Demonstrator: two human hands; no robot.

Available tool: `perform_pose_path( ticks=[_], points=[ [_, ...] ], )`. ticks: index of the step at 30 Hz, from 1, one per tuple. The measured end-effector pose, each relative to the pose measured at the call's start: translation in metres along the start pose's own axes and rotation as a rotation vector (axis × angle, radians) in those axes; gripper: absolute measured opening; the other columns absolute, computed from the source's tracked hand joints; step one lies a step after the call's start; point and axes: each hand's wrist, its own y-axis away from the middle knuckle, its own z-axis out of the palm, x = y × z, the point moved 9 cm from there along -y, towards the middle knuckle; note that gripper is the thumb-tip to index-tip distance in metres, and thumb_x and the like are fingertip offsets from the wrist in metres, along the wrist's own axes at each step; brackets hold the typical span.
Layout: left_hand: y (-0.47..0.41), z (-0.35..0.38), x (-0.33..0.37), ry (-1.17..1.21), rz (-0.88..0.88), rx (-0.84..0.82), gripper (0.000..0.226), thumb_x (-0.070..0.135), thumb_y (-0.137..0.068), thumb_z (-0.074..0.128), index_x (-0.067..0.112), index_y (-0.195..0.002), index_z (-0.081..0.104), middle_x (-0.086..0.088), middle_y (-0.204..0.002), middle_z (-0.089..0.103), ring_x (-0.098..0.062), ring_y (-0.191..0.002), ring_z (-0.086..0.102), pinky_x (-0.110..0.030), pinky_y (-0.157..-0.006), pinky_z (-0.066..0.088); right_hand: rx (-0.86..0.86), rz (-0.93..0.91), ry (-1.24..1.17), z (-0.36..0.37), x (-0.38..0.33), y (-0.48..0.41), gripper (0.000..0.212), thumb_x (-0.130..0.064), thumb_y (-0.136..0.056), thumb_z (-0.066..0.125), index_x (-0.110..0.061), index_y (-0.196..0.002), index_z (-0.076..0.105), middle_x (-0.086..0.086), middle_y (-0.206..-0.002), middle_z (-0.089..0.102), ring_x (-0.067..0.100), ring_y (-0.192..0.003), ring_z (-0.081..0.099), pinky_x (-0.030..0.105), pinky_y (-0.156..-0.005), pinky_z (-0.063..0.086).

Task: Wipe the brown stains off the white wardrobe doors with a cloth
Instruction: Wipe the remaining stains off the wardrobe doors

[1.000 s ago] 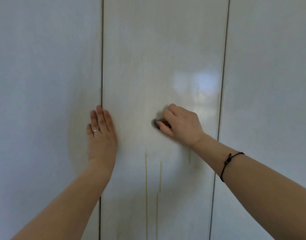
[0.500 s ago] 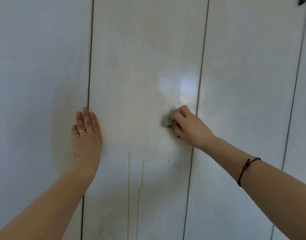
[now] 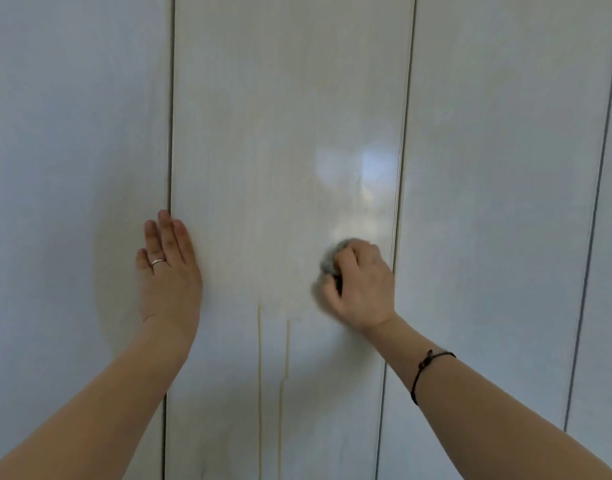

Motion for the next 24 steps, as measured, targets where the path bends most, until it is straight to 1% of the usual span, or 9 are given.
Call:
perform_pose_path(
  ticks=[2, 5, 8, 10, 12, 16, 18, 20, 24],
  points=[
    [0.001, -0.002, 0.0, 0.002, 0.005, 0.012, 0.067, -0.003, -0.102, 0.032, -0.019, -0.146, -0.016, -0.038, -0.157, -0.012, -0.046, -0.15, 0.011, -0.044, -0.117, 0.034, -0.083, -0.211, 0.006, 0.007, -0.022, 0.032, 0.022, -0.029, -0.088, 0.063, -0.01, -0.081, 0.056, 0.008, -0.094, 0.055, 0.026, -0.082, 0.051, 0.029, -0.061, 0.04],
    [0.0, -0.003, 0.0, 0.002, 0.009, 0.025, 0.067, -0.003, -0.102, 0.032, -0.019, -0.146, -0.016, -0.038, -0.157, -0.013, -0.047, -0.15, 0.01, -0.045, -0.117, 0.034, -0.268, -0.371, 0.021, 0.008, -0.027, 0.021, 0.021, -0.028, -0.094, 0.064, -0.009, -0.087, 0.057, 0.01, -0.091, 0.054, 0.028, -0.071, 0.055, 0.033, -0.043, 0.044],
    [-0.001, 0.001, -0.001, 0.037, 0.003, 0.032, 0.07, -0.002, -0.101, 0.035, -0.018, -0.147, -0.015, -0.038, -0.157, -0.013, -0.047, -0.15, 0.011, -0.045, -0.117, 0.033, -0.175, -0.138, -0.026, -0.018, 0.012, -0.058, 0.022, -0.041, -0.096, 0.052, -0.023, -0.1, 0.04, 0.009, -0.094, 0.054, 0.03, -0.062, 0.058, 0.029, -0.049, 0.04],
    [-0.001, 0.002, -0.002, 0.06, -0.001, 0.033, 0.069, -0.001, -0.1, 0.034, -0.018, -0.148, -0.013, -0.038, -0.158, -0.01, -0.047, -0.15, 0.013, -0.045, -0.116, 0.035, -0.008, 0.174, -0.118, -0.047, 0.06, -0.109, 0.023, -0.049, -0.095, 0.047, -0.032, -0.1, 0.033, -0.006, -0.092, 0.055, 0.013, -0.066, 0.056, 0.022, -0.055, 0.038],
    [-0.001, 0.002, -0.002, 0.063, -0.007, 0.032, 0.067, -0.001, -0.101, 0.032, -0.018, -0.149, -0.012, -0.037, -0.159, -0.008, -0.046, -0.149, 0.015, -0.044, -0.115, 0.037, 0.047, 0.324, -0.115, -0.058, 0.088, -0.129, 0.021, -0.052, -0.094, 0.04, -0.034, -0.1, 0.032, -0.008, -0.096, 0.054, 0.012, -0.075, 0.054, 0.02, -0.06, 0.037],
    [-0.002, 0.005, -0.002, 0.075, -0.005, 0.026, 0.067, -0.004, -0.101, 0.031, -0.017, -0.148, -0.015, -0.037, -0.158, -0.011, -0.047, -0.15, 0.011, -0.046, -0.116, 0.035, 0.082, 0.379, -0.13, -0.042, 0.092, -0.092, 0.014, -0.041, -0.096, 0.035, -0.028, -0.099, 0.035, 0.003, -0.11, 0.059, 0.023, -0.077, 0.061, 0.041, -0.067, 0.051],
    [-0.002, 0.005, -0.001, 0.093, -0.003, 0.019, 0.066, -0.006, -0.101, 0.029, -0.017, -0.147, -0.017, -0.037, -0.158, -0.013, -0.048, -0.15, 0.009, -0.048, -0.117, 0.033, 0.104, 0.308, 0.003, -0.033, 0.08, -0.058, 0.012, -0.031, -0.097, 0.041, -0.021, -0.102, 0.037, 0.011, -0.109, 0.055, 0.028, -0.062, 0.055, 0.034, -0.05, 0.04],
    [-0.001, 0.003, -0.001, 0.094, -0.002, 0.014, 0.065, -0.007, -0.101, 0.027, -0.017, -0.147, -0.019, -0.037, -0.157, -0.014, -0.049, -0.15, 0.007, -0.049, -0.117, 0.032, 0.094, 0.246, 0.101, -0.025, 0.067, -0.027, 0.012, -0.024, -0.097, 0.046, -0.016, -0.102, 0.039, 0.012, -0.108, 0.049, 0.024, -0.053, 0.043, 0.025, -0.048, 0.026],
    [0.0, -0.002, -0.001, 0.05, 0.003, 0.003, 0.068, -0.004, -0.102, 0.03, -0.018, -0.146, -0.02, -0.037, -0.157, -0.015, -0.047, -0.15, 0.007, -0.046, -0.118, 0.031, -0.012, 0.167, 0.143, -0.017, 0.056, 0.013, 0.016, -0.024, -0.093, 0.046, -0.012, -0.104, 0.048, 0.009, -0.111, 0.051, 0.024, -0.063, 0.051, 0.025, -0.05, 0.032]
  ],
)
